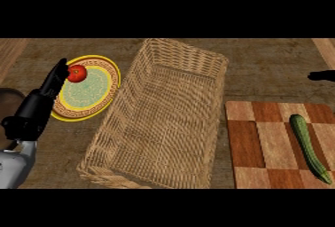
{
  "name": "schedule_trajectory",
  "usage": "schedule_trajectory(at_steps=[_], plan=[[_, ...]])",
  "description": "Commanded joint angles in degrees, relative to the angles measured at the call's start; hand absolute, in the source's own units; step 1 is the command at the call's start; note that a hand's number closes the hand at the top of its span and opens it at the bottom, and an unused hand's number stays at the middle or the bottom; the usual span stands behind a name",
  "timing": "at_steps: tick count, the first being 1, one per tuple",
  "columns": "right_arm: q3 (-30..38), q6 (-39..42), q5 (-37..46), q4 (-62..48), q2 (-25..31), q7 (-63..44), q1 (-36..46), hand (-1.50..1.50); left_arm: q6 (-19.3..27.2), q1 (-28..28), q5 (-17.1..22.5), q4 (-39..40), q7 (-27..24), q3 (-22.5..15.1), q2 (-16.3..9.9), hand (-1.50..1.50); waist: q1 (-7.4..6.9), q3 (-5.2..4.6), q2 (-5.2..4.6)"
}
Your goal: Pick the squash from the cutting board and place it in the basket
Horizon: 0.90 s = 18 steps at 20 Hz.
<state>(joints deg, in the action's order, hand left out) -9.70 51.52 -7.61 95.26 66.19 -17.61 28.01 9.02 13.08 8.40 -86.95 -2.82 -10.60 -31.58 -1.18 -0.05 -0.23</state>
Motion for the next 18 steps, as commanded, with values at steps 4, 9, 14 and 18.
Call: schedule_trajectory(at_steps=[4,9,14,18], plan=[[-2.6,5.4,13.6,-7.9,-5.7,8.0,2.3,-1.50,-1.0,2.3,-2.6,1.3,1.7,0.9,2.2,0.00,0.40,0.09,-0.04],[-4.6,0.2,25.6,-9.8,-8.3,17.4,-2.8,-1.50,-1.6,-1.3,-3.5,-1.5,1.5,1.8,3.2,0.00,0.54,0.12,0.10],[-7.6,-0.9,31.3,-9.5,-11.9,16.0,-5.0,-1.50,-2.7,-3.8,-4.4,-1.1,-0.7,3.5,4.1,0.00,0.76,0.08,0.20],[-6.8,2.3,35.5,-14.3,-12.0,20.4,-1.9,-1.50,-6.4,-0.4,-3.3,0.1,0.9,7.0,3.1,0.00,0.63,0.06,0.14]])
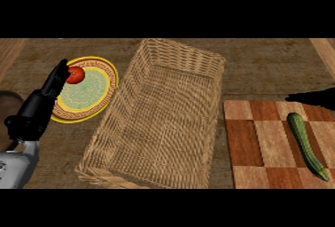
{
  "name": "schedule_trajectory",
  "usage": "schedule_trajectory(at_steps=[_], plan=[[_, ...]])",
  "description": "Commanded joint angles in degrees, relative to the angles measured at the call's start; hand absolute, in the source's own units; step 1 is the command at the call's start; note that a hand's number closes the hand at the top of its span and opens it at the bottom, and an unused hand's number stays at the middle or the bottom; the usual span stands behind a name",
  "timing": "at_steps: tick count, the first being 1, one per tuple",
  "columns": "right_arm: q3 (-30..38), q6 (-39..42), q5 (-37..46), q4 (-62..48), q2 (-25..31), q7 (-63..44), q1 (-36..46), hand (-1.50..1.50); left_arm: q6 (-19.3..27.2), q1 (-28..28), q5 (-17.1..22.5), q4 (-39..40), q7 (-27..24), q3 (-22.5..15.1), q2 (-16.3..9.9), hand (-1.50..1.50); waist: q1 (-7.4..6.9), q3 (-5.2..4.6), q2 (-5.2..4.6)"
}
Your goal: Pick the squash from the cutting board and place it in the basket
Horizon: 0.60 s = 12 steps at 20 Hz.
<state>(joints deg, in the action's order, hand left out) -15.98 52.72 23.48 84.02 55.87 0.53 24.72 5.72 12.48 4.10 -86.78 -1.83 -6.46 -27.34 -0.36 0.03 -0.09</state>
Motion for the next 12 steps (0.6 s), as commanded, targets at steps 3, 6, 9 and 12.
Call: schedule_trajectory(at_steps=[3,6,9,12], plan=[[-1.5,-5.5,9.8,-5.9,-1.7,7.6,-3.1,-1.50,-2.2,-4.5,-1.3,-0.8,-3.4,1.8,0.6,0.00,-0.12,0.00,0.00],[0.1,-5.8,11.1,-5.3,-3.2,8.9,-4.0,-1.50,-1.3,3.0,-3.1,2.8,1.6,2.0,3.0,0.00,0.54,-0.01,0.01],[0.9,-7.2,14.8,-5.3,-5.8,8.4,-4.8,-1.50,-4.9,-2.0,-1.2,-3.3,2.0,5.0,1.0,0.00,0.23,-0.02,0.14],[1.4,-10.7,16.9,-5.9,-7.0,10.9,-8.6,-1.50,-4.2,-1.8,-4.3,0.8,-2.2,3.6,4.0,0.00,0.49,-0.03,0.11]])
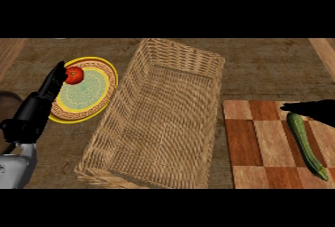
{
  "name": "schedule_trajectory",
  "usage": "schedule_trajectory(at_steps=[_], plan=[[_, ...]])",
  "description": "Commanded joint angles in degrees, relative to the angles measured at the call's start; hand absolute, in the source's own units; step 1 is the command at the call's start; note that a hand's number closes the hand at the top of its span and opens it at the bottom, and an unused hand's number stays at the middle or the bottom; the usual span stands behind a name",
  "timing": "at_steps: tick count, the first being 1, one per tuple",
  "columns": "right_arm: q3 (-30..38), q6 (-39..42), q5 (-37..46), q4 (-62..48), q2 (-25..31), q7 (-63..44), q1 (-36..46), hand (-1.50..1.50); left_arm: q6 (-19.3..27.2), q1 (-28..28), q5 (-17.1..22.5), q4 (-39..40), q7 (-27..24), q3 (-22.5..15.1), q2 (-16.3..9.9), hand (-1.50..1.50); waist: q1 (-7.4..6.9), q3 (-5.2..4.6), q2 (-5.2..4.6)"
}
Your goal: Pick the squash from the cutting board and place it in the basket
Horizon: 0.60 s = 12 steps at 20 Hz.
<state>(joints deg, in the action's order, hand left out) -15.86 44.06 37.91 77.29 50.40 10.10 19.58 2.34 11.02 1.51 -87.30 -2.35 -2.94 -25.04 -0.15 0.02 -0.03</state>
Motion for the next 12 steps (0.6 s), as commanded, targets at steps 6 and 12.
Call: schedule_trajectory(at_steps=[6,12], plan=[[3.5,-4.4,7.8,-2.9,-3.8,5.7,-1.8,-1.50,-1.7,2.5,-2.9,-0.6,3.3,2.4,2.5,0.00,0.05,-0.01,0.02],[3.9,-8.4,12.3,-11.6,-6.6,11.6,-1.2,-1.50,-3.1,2.3,-4.0,2.0,0.2,3.6,4.4,0.00,-0.15,0.00,-0.06]])
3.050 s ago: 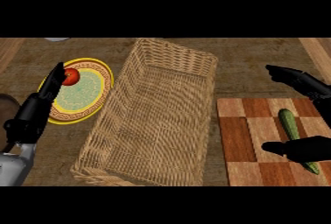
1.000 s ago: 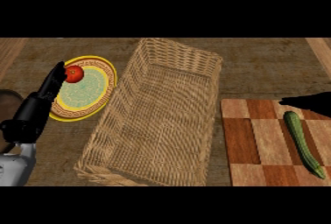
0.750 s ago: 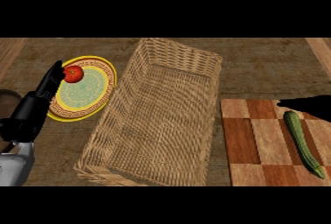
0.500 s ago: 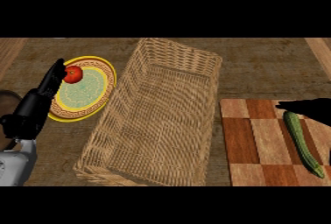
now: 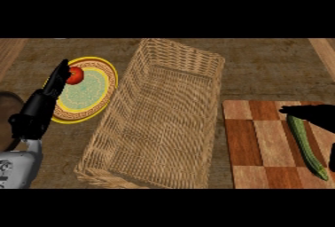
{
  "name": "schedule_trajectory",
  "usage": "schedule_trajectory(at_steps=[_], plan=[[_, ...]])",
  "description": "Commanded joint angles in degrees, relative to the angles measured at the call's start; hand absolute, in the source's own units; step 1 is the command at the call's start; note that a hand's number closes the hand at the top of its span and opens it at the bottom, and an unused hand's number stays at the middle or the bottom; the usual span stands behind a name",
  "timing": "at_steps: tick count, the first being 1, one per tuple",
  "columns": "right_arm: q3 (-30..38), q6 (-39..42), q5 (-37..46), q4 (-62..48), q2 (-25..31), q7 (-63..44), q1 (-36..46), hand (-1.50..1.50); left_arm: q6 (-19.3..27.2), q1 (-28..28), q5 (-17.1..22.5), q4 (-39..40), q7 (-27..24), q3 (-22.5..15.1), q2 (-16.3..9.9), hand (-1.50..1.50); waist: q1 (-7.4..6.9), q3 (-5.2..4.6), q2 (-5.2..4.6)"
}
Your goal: Pick the squash from the cutting board and place it in the basket
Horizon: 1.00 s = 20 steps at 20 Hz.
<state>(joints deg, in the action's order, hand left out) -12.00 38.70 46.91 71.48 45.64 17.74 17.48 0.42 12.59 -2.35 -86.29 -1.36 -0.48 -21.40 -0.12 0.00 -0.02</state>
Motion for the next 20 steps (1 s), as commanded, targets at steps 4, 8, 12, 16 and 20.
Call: schedule_trajectory(at_steps=[4,8,12,16,20], plan=[[1.5,-2.4,5.6,-7.2,-4.5,2.7,2.1,-1.50,-0.2,0.8,-3.5,0.0,0.3,0.2,2.7,0.00,-0.08,0.01,-0.04],[1.4,-2.4,7.7,-5.7,-6.6,1.4,0.5,-1.50,-2.7,0.5,-1.7,-4.7,4.5,3.0,0.8,0.00,-0.17,0.01,0.01],[3.7,-1.2,9.5,-3.0,-5.4,2.6,-1.8,-1.50,-5.5,-1.0,-1.1,-3.3,2.4,5.1,1.1,0.00,0.10,-0.01,0.05],[4.7,-0.9,9.9,-0.1,-7.2,0.8,-5.3,-1.50,-3.8,-3.1,-3.6,-3.9,0.7,3.3,4.2,0.00,0.31,-0.01,0.11],[4.7,-3.9,13.5,-11.0,-8.1,5.1,0.6,-1.50,-5.2,2.1,-3.7,4.0,-3.6,6.4,3.1,0.00,0.12,-0.01,-0.05]])
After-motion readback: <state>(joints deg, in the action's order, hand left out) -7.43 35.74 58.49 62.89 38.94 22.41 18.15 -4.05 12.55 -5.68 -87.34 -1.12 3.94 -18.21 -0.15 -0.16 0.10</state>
